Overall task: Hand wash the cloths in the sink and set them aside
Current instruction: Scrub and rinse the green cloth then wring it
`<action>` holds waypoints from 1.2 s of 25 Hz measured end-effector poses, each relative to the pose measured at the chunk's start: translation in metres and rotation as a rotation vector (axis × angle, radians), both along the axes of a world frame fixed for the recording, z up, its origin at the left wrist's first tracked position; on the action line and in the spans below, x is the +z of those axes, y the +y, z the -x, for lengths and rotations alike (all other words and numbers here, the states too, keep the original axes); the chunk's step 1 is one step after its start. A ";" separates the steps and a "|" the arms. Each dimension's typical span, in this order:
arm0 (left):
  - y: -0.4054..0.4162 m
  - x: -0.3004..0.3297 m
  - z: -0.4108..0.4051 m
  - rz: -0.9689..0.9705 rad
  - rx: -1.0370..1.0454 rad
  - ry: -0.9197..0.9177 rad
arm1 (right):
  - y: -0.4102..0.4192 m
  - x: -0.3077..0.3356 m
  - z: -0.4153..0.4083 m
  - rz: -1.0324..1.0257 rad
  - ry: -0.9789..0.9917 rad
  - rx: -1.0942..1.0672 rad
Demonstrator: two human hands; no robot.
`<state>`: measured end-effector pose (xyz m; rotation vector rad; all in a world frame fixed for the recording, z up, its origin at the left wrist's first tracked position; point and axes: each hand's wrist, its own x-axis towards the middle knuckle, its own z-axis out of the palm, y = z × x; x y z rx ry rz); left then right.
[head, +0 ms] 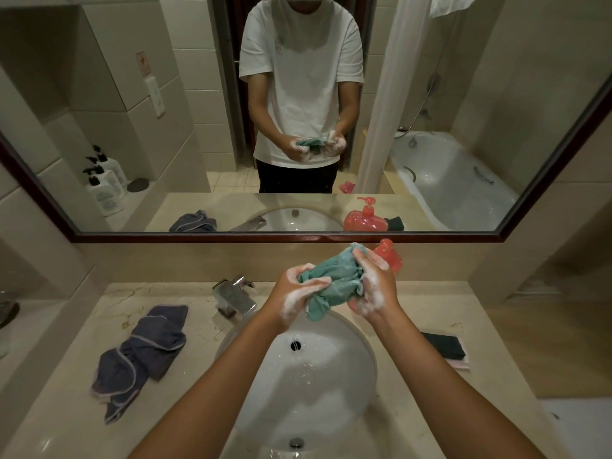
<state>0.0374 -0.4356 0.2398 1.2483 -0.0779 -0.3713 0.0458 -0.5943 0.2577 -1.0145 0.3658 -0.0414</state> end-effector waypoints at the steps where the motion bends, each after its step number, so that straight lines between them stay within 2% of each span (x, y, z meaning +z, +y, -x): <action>1: 0.002 0.000 -0.001 0.063 0.010 0.010 | -0.002 0.000 0.001 0.027 0.012 -0.011; 3: 0.003 0.003 -0.004 0.205 0.073 0.049 | -0.003 -0.001 0.004 0.094 0.000 -0.009; 5: -0.004 0.007 -0.005 0.258 0.195 0.116 | 0.006 -0.002 0.009 0.187 -0.026 -0.019; 7: -0.018 0.011 -0.006 0.056 0.341 0.136 | 0.024 -0.005 0.013 0.305 -0.022 -0.031; 9: -0.031 0.015 -0.006 -0.220 0.427 0.042 | 0.046 -0.007 0.016 0.411 -0.023 -0.038; 11: -0.041 0.017 -0.004 -0.313 0.454 -0.044 | 0.058 -0.003 0.012 0.486 -0.031 -0.093; 14: -0.048 0.020 0.002 -0.347 0.442 -0.110 | 0.054 0.008 -0.003 0.465 0.024 -0.165; 20: -0.028 0.029 -0.010 -0.415 0.548 -0.108 | 0.079 0.002 0.020 0.509 -0.055 -0.013; 25: -0.040 0.028 0.004 -0.368 0.527 -0.079 | 0.068 0.015 -0.004 0.456 0.042 -0.145; 30: -0.024 0.031 -0.006 -0.417 0.590 -0.149 | 0.084 -0.004 0.025 0.508 -0.019 -0.015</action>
